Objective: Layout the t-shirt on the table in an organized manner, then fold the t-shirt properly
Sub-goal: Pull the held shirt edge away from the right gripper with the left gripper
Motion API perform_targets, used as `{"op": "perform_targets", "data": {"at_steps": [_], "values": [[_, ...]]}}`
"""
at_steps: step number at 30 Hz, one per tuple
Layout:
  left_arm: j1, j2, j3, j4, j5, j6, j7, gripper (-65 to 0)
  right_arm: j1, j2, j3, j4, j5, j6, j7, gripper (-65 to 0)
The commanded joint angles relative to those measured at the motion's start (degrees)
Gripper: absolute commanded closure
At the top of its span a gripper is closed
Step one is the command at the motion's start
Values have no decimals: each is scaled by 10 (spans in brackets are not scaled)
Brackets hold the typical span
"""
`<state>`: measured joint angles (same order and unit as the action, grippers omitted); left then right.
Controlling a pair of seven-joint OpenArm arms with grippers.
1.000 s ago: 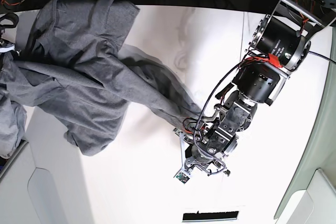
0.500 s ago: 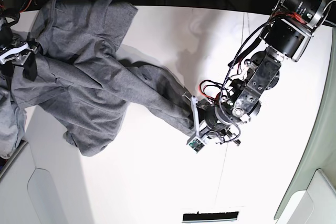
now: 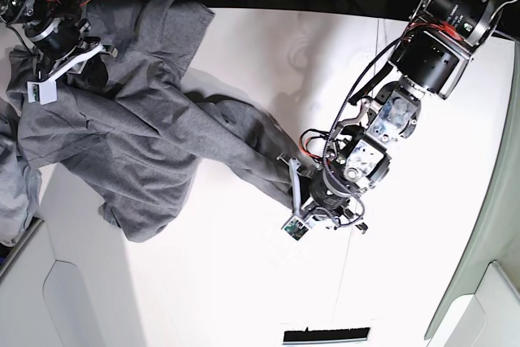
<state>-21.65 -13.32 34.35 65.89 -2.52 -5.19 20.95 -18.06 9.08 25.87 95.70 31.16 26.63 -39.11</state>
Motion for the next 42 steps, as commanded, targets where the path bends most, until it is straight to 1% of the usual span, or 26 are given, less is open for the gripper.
{"op": "perform_targets", "data": {"at_steps": [1, 4, 5, 7, 8, 9, 11, 12, 14, 16, 18, 19, 23, 28, 32, 33, 34, 37, 38, 40, 42], "values": [[-24, 12, -3, -13, 3, 4, -14, -147, 3, 5, -7, 6, 7, 9, 21, 0], [-43, 43, -3, -77, 3, 4, -15, -146, 3, 5, -29, 3, 1, 9, 23, 0], [-47, 51, -3, -92, 2, -1, -15, -145, 3, 5, -36, 3, -3, 9, 25, 0], [-52, 61, -3, -114, 3, -25, -15, -138, 3, 5, -49, 3, -19, 8, 34, 0], [-52, 62, -3, -120, 7, -35, -16, -127, 3, 5, -55, 3, -28, 8, 38, 0], [-52, 62, -3, -124, 12, -37, -15, -115, 3, 5, -60, 3, -41, 8, 42, 0], [-51, 59, -3, -132, 16, -46, -14, -113, 3, 5, -66, 2, -68, 8, 42, 0], [-52, 57, -3, -138, 22, -48, -14, -108, 3, 6, -66, -1, -79, 8, 42, 0], [-52, 53, -3, -150, 33, -44, -12, -76, 3, 7, -65, -16, -104, 8, 51, 0], [-52, 43, -3, -170, 47, -25, -10, -44, 3, 8, -65, -38, -123, 8, 59, 0], [-54, 26, -3, -196, 52, -1, -10, -41, 3, 10, -66, -64, -130, 8, 59, 0], [-57, 16, -3, -211, 54, 6, -10, -41, 3, 14, -66, -76, -129, 8, 62, 0], [-72, -29, -3, -259, 51, 32, 2, -41, 3, 41, -65, -109, -127, 8, 66, 0], [-80, -83, -3, -266, 44, 33, 25, -41, 3, 69, -65, -112, -117, 6, 66, 0], [-80, -116, -3, -266, 3, 32, 78, -41, 2, 73, -65, -112, -111, 6, 60, 0], [-80, -124, -3, -266, -9, 26, 93, -41, 2, 73, -65, -112, -111, 6, 58, 0], [-80, -131, -3, -266, -22, 7, 105, -41, 2, 73, -65, -112, -110, 6, 56, 0], [-79, -150, -3, -259, -79, -81, 122, -42, 3, 73, -65, -112, -94, 6, 59, 0], [-78, -156, -3, -252, -100, -100, 123, -43, 3, 73, -65, -112, -82, 7, 61, 0], [-74, -168, -3, -223, -139, -120, 132, -43, 3, 73, -65, -110, -55, 8, 61, 0], [-67, -182, -4, -176, -171, -125, 148, -50, 2, 73, -65, -102, -34, 9, 61, 0]]}}
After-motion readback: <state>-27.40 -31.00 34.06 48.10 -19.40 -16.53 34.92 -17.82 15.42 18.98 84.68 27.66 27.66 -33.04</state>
